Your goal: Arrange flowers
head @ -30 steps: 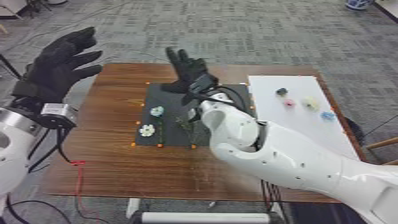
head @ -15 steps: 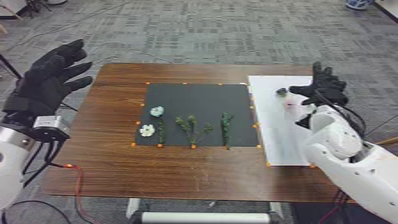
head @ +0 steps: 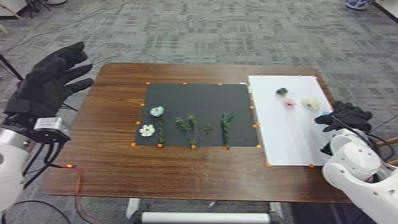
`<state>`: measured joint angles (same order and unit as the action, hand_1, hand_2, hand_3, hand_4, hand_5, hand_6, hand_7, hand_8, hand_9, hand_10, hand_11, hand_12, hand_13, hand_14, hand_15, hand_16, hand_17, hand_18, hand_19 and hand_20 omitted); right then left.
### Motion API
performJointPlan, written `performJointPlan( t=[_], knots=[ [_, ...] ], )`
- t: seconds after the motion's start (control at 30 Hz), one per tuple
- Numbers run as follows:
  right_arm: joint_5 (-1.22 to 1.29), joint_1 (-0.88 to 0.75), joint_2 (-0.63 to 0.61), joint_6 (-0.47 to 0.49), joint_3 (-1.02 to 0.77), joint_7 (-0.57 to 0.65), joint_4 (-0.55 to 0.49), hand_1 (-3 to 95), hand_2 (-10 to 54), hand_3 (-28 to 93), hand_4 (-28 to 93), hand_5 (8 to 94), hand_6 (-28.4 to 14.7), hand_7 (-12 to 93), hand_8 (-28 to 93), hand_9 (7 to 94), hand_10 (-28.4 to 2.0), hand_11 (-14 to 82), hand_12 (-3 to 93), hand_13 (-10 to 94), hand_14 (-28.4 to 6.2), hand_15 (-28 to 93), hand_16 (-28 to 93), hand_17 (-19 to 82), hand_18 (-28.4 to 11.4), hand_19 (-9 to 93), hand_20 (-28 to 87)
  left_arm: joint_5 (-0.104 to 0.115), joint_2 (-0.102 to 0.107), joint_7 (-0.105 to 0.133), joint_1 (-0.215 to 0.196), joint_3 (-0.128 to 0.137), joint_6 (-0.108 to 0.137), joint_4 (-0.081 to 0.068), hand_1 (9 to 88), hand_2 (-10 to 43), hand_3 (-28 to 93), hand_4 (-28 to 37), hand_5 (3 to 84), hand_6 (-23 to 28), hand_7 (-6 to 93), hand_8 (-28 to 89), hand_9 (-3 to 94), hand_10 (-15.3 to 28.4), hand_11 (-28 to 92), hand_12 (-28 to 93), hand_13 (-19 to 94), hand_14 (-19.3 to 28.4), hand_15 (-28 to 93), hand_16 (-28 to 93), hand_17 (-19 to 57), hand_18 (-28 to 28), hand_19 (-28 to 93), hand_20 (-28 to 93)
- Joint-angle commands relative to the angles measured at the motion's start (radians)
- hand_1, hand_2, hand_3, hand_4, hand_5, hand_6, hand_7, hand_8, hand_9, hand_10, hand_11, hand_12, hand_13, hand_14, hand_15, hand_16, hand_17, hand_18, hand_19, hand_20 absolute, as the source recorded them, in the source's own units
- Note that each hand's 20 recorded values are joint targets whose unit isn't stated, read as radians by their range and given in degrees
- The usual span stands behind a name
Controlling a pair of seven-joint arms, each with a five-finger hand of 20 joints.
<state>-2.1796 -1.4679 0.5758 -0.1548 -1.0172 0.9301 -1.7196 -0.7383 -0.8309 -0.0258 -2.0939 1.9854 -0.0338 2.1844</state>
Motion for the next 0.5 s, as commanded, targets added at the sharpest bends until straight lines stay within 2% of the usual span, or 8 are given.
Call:
performJointPlan(
  t=[0.03,0.13,0.33,0.5],
  knots=[
    [-0.026,0.023,-0.001,0.009,0.044,-0.006,0.075,22.4,-9.5,83,-28,34.2,-5.7,16,-10,34.3,-10.1,14.0,19.0,35,-15.1,73,18,18,-21.8,75,49,0.002,-0.008,-0.007,-0.008,0.007,-0.001,0.004,24.5,-4.4,66,-28.3,19.3,0.2,18.6,-9,13.8,8.2,16,21,5,11.6,40,-4,-11.8,20.3,38,9],
    [-0.032,0.047,0.001,-0.029,0.072,-0.011,0.099,22.6,-9.5,83,-28,33.0,-6.0,16,-10,32.8,-9.8,13.5,18.6,35,-14.8,73,18,19,-21.5,75,49,0.002,-0.007,-0.005,-0.013,0.014,-0.001,0.006,24.4,-4.5,66,-28.3,19.3,0.2,18.6,-9,13.8,8.1,16,21,5,11.6,40,-4,-11.7,20.3,38,9],
    [-0.034,0.106,0.002,-0.027,0.129,-0.058,0.137,23.1,-9.5,84,-28,33.0,-5.8,16,-10,33.2,-9.5,14.2,18.3,36,-13.9,73,18,19,-21.0,76,50,0.002,-0.011,-0.003,-0.019,0.018,-0.003,0.010,24.3,-4.3,66,-28.3,19.3,0.1,18.5,-9,13.9,8.2,16,21,5,11.5,40,-4,-11.7,20.3,38,9],
    [-0.022,0.152,0.013,0.008,0.167,-0.082,0.173,24.8,-9.5,85,-28,37.9,-3.3,20,-12,40.1,-8.3,16.7,17.6,42,-12.4,73,18,19,-20.7,76,50,0.002,-0.007,-0.005,-0.012,0.018,-0.007,0.010,24.3,-4.3,67,-28.3,19.3,0.1,18.5,-9,13.9,8.2,16,21,5,11.5,40,-4,-11.7,20.3,38,9]
  ],
)
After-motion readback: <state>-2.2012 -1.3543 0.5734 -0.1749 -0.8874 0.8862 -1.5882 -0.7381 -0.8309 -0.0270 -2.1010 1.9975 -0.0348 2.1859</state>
